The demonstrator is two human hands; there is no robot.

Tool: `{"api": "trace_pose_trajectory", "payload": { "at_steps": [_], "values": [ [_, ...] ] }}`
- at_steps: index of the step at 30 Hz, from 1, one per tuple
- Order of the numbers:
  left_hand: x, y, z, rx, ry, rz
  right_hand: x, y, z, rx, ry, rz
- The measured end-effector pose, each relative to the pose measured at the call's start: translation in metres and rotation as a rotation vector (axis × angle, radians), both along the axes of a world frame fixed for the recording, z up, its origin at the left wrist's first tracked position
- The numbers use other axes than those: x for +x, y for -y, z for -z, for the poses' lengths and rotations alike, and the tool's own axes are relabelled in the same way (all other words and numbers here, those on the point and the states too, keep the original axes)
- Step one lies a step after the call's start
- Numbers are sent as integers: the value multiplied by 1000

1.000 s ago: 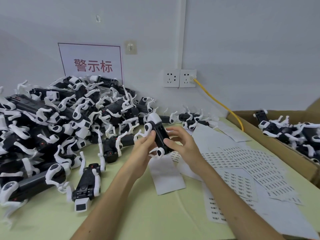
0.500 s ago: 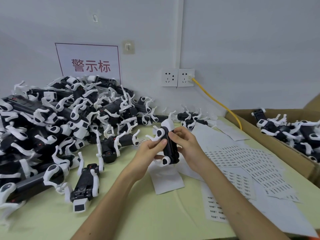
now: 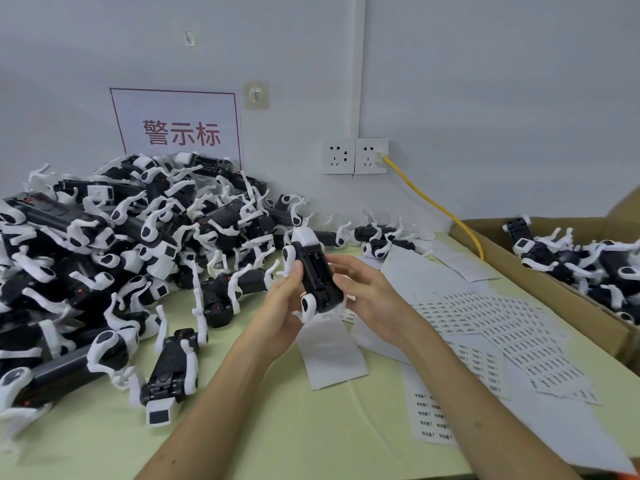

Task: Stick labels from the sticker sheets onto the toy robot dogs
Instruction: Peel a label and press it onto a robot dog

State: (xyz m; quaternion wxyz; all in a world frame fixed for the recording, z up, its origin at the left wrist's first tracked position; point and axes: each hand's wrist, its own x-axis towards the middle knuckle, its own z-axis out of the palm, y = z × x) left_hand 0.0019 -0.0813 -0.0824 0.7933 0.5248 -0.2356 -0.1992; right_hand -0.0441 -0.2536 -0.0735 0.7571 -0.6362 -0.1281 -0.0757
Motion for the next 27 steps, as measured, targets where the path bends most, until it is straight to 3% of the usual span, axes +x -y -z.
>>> {"api": "trace_pose_trajectory", "payload": {
  "at_steps": [5,10,13,16,23,27],
  "values": [
    [3,0,0,-15,-21,-77,-2,0,0,-124,-46,40],
    [5,-4,-2,-65,-65,-227,5,-4,6,-316,-85,334],
    [12,-9,-3,-102,-135,-362,10,1,19,-889,-39,511],
    [16,-14,-5,-154,-223,-452,12,-1,29,-1272,-139,421],
    [20,-19,-8,-219,-304,-464,13,-6,31,-1362,-229,334],
    [17,-16,-7,-144,-303,-335,6,-7,20,-1242,-267,266]
  ]
}}
